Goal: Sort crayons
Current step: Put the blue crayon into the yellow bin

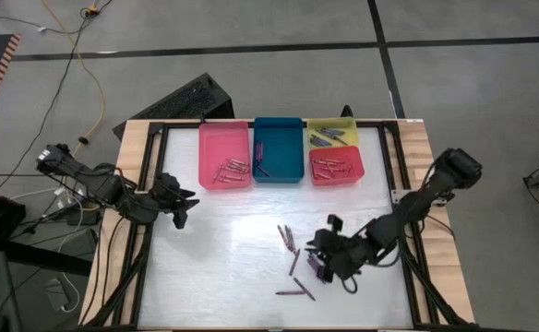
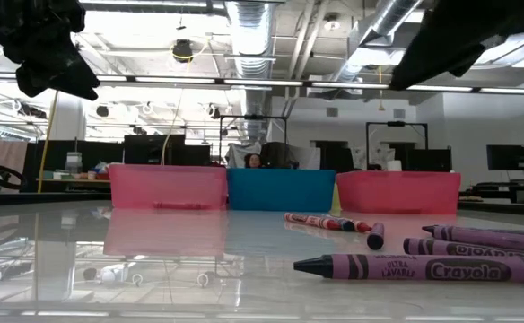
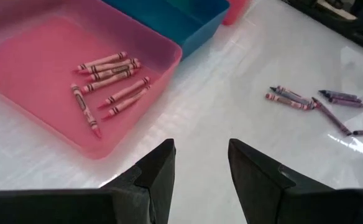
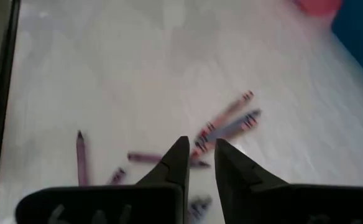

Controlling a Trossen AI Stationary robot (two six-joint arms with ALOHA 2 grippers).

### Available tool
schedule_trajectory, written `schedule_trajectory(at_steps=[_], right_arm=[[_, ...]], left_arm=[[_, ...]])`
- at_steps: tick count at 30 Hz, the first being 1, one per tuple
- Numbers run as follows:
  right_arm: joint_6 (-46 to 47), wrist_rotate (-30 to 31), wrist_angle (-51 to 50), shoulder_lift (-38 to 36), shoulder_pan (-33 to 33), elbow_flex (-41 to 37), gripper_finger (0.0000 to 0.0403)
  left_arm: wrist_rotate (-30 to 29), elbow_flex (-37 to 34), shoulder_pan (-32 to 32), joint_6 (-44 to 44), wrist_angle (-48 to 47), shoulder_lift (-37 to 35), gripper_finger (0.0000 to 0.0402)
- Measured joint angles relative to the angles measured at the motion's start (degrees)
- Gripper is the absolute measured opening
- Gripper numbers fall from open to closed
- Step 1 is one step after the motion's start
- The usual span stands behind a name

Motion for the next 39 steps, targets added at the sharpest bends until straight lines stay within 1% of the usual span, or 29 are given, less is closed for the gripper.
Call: schedule_trajectory(at_steps=[3, 5, 7, 10, 15, 27, 34, 39], right_arm=[[0.0, 3.0, 6.8, 4.1, 0.7, 0.0, 0.0070], [-0.2, 3.9, 10.5, 6.7, 0.8, 0.0, 0.0070], [-0.2, 3.9, 13.3, 8.9, 0.8, 0.0, 0.0070], [1.1, 1.9, 14.0, 11.4, 0.8, 0.0, 0.0070], [7.6, -2.9, 11.2, 12.9, 0.8, 0.0, 0.0070], [22.3, -7.4, -8.0, 12.9, 1.2, 0.0, 0.0070], [23.6, -7.6, -7.4, 13.2, 1.4, 0.0, 0.0073], [24.2, -7.6, -7.7, 13.3, 1.4, 0.0, 0.0088]], left_arm=[[0.0, 0.0, 0.0, 0.7, 2.6, 1.0, 0.0139], [0.0, 0.0, 0.0, 2.3, 5.1, 1.3, 0.0139], [0.0, 0.0, 0.0, 4.4, 7.8, 1.4, 0.0139], [-0.2, 0.0, 0.0, 7.8, 11.3, 1.4, 0.0139], [-0.4, 0.0, 0.0, 10.1, 13.3, 1.4, 0.0139], [-0.4, 0.0, 0.0, 10.1, 13.3, 1.4, 0.0139], [-0.4, 0.0, 0.0, 10.1, 13.3, 1.4, 0.0139], [-0.4, 0.0, 0.0, 10.1, 13.3, 1.4, 0.0139]])
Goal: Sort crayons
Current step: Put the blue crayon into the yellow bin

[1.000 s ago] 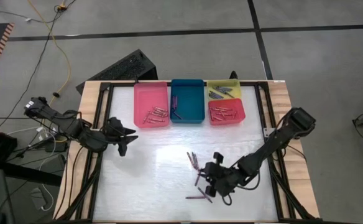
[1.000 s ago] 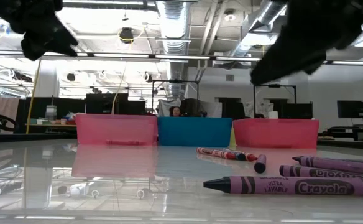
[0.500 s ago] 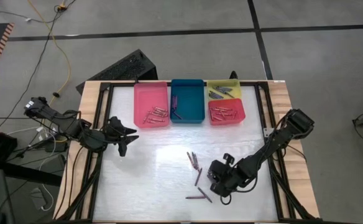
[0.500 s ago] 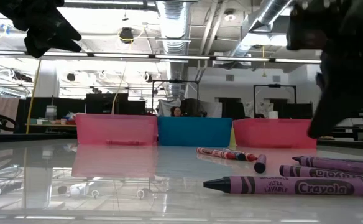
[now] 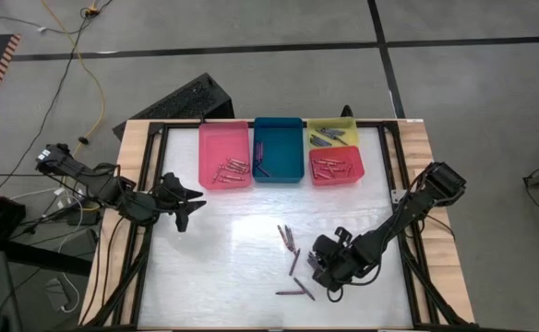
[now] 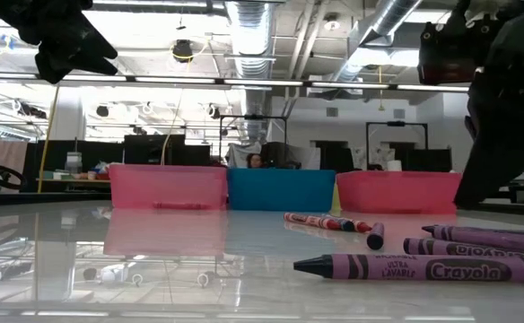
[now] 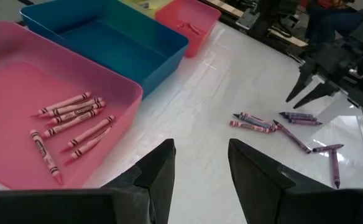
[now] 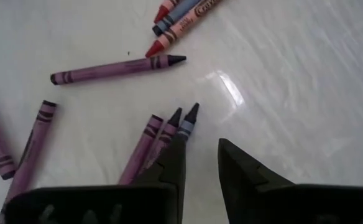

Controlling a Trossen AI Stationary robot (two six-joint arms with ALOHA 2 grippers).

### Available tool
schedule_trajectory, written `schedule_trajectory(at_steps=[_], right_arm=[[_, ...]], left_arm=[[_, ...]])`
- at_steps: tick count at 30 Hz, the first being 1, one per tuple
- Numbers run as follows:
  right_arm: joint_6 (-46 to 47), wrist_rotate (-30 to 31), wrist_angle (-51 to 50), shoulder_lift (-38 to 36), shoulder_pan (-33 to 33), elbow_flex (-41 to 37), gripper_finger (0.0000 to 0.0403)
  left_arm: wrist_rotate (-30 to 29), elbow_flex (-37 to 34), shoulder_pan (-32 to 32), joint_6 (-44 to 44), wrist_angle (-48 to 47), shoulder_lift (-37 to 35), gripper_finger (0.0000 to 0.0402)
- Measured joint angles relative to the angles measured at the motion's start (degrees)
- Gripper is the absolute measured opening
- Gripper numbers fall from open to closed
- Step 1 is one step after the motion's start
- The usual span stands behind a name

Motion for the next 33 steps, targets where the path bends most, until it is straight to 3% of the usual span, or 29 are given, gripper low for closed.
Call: schedule_trajectory(at_steps=[21, 33], right_arm=[[-0.2, 1.3, 0.2, 0.1, 0.0, 0.0, 0.0109], [-0.2, 1.1, 1.4, 5.7, 0.0, 0.2, 0.0109]], left_arm=[[0.0, 0.0, 0.0, -0.1, -1.1, 0.0, 0.0139], [0.1, 0.0, 0.0, -0.1, -1.2, 0.0, 0.0139]])
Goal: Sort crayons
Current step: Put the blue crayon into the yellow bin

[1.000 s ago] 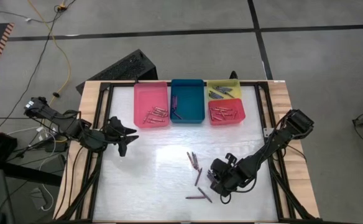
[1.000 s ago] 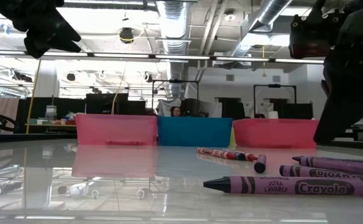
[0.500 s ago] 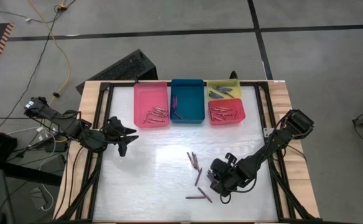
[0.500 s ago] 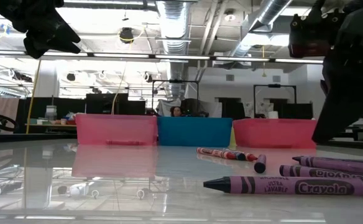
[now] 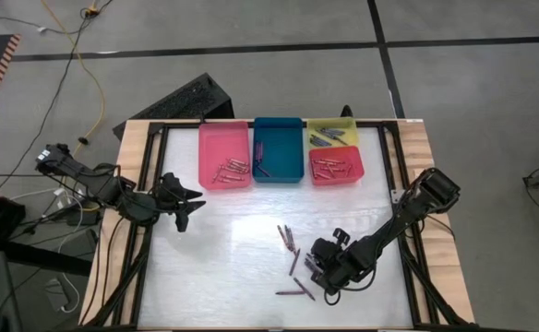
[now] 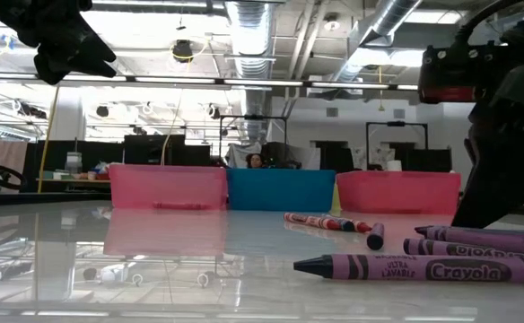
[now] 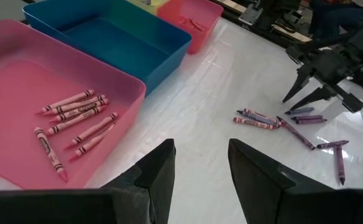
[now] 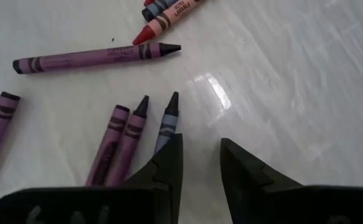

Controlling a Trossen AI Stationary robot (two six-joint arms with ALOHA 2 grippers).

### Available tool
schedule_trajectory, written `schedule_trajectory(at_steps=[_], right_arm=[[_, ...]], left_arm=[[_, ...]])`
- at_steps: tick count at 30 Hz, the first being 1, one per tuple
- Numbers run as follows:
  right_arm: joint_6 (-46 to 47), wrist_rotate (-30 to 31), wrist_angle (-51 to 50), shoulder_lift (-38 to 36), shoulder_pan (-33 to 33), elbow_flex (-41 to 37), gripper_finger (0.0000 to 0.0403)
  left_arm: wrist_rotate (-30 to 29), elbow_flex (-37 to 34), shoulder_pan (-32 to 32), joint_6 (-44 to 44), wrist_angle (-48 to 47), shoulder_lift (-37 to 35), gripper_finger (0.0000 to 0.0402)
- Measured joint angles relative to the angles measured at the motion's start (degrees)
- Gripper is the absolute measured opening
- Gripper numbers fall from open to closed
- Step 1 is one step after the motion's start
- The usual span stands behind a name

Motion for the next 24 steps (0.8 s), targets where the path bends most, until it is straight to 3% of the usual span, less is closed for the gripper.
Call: schedule_trajectory(at_steps=[14, 24], right_arm=[[0.1, 3.5, -6.1, -9.2, 0.1, -0.3, 0.0109], [0.0, 1.9, 0.5, -4.7, 1.1, -0.2, 0.0109]], left_arm=[[0.0, 0.0, 0.0, 0.0, 0.0, 0.0, 0.0139], [0.6, 0.0, 0.0, 0.0, -0.1, 0.0, 0.0139]])
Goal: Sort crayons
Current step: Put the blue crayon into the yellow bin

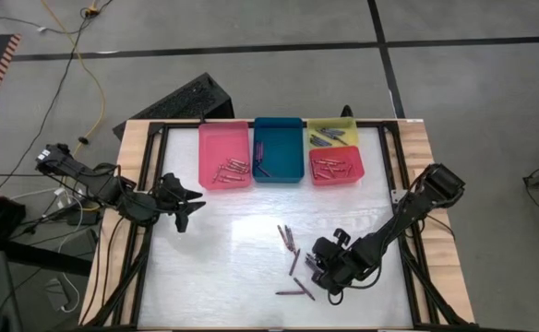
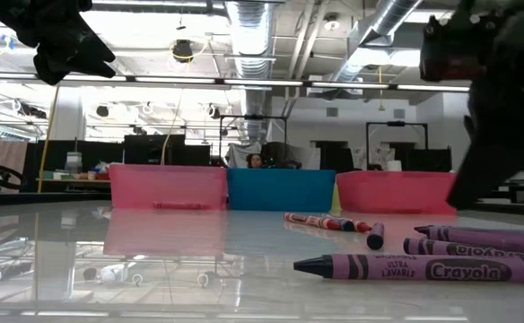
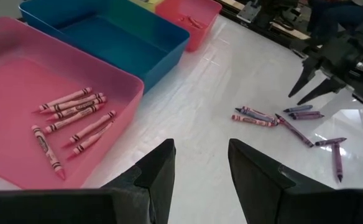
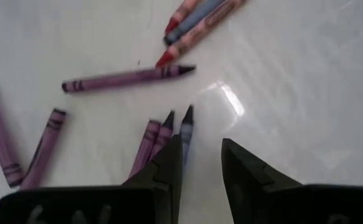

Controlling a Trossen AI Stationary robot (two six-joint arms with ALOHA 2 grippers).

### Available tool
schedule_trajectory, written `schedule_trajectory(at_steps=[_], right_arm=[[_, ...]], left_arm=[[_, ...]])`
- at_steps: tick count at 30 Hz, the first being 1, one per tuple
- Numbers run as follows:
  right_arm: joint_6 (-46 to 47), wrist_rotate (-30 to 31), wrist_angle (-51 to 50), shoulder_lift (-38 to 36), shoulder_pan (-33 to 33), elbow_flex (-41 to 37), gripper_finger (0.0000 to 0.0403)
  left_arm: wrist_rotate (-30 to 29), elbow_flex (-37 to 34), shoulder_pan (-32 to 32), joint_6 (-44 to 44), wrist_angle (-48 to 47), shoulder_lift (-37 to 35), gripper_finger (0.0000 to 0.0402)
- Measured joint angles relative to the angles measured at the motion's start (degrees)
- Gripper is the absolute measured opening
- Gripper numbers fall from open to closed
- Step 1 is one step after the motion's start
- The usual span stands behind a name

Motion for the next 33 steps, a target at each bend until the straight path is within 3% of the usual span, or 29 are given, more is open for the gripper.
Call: schedule_trajectory(at_steps=[33], right_arm=[[7.8, 0.1, 1.2, 0.8, 3.1, -2.8, 0.0109]], left_arm=[[0.2, 0.0, 0.0, -0.3, 0.0, 0.0, 0.0139]])
